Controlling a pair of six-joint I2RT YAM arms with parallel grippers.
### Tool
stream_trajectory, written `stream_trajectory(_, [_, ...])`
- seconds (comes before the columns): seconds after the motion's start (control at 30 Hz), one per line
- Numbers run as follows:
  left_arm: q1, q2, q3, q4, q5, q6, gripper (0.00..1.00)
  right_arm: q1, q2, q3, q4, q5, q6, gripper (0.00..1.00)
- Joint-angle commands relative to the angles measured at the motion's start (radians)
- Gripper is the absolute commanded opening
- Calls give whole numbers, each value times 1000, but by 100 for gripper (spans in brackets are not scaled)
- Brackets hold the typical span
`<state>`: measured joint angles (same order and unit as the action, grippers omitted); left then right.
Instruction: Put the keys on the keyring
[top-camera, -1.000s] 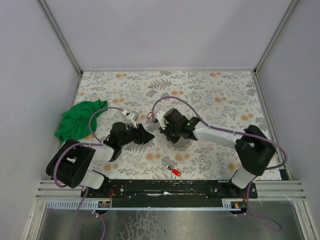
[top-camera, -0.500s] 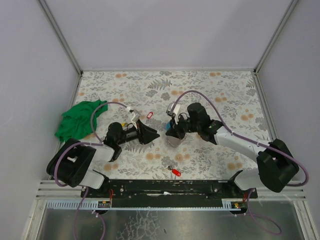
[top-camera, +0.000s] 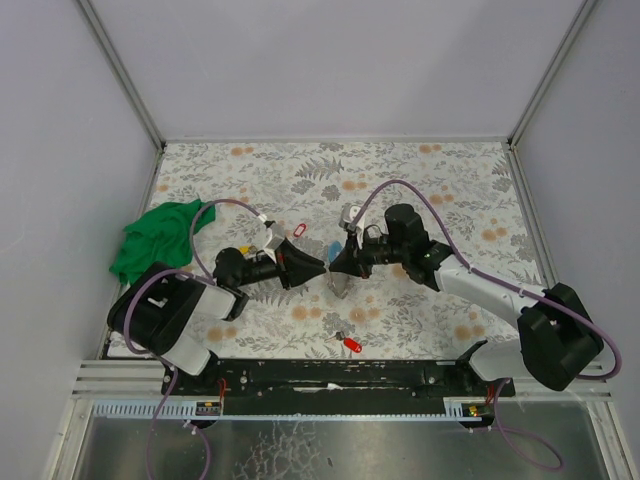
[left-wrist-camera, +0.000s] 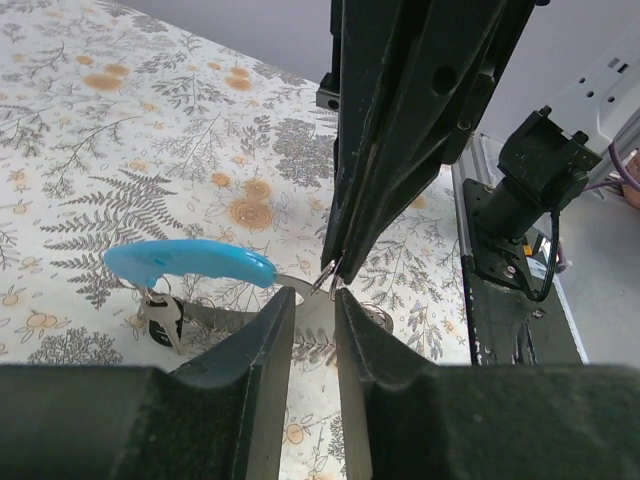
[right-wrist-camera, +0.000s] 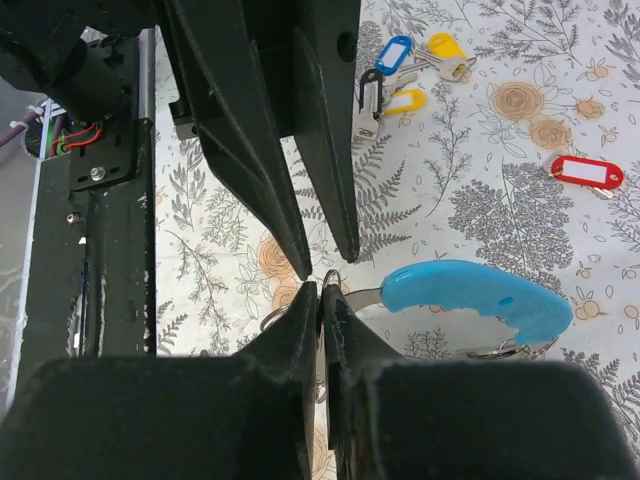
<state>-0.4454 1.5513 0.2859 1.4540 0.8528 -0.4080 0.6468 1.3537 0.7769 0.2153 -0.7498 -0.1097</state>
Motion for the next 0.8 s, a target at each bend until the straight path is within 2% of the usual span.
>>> stream_trajectory(0.0, [-8,21,32,121,52,46,21,-6,-45,1,71,-70,-19,4])
stream_trajectory(0.37, [-28,53,55,121,140,132,20,-5,-39,-3,78,-121,-28,4])
stream_trajectory(0.57, [-33,29,62,124,172,155,2,-6,-39,-3,61,-129,-43,4])
stream_trajectory(0.7, [-33,-14,49,84,172,177,0,-6,-49,-2,19,-96,-58,5])
stream_trajectory(0.77, [-33,-72,43,-30,156,237,0,-6,-71,-4,-26,-56,-76,8])
